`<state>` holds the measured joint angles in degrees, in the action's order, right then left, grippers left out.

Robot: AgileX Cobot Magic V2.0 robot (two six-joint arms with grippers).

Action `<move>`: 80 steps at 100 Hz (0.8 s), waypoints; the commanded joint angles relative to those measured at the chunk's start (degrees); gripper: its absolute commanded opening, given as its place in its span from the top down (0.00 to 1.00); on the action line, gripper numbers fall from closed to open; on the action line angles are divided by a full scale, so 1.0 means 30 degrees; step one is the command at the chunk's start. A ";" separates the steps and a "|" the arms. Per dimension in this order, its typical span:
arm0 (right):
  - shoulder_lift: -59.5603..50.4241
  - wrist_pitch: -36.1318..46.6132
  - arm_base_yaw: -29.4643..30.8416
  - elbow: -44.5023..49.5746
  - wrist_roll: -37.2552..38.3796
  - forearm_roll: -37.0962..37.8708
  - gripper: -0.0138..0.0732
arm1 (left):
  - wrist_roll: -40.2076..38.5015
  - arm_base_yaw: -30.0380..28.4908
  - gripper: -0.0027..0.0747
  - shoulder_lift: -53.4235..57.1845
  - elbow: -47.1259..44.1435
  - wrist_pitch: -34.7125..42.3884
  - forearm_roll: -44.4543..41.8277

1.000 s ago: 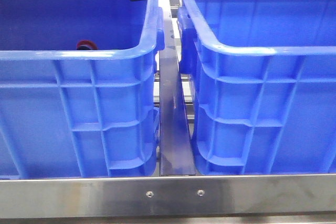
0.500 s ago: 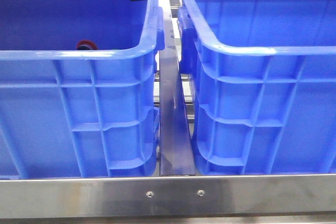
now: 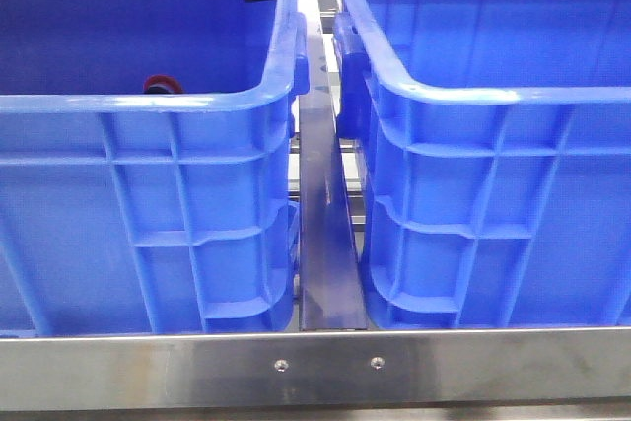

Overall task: Pick red and yellow buttons and place in box
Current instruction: 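Lift the yellow button toward the crate divider and grasp its cap with the right gripper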

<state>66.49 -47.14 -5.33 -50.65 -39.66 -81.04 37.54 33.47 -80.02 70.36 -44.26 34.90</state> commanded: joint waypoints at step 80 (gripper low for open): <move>0.3182 0.0424 -0.4079 -0.2742 -0.0805 -0.1554 0.42 | -0.0001 0.0142 0.81 0.0589 0.0479 0.0950 0.0830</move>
<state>77.34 -45.18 -17.57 -56.97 -41.14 -82.05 37.66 33.47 -80.02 70.36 -44.12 34.90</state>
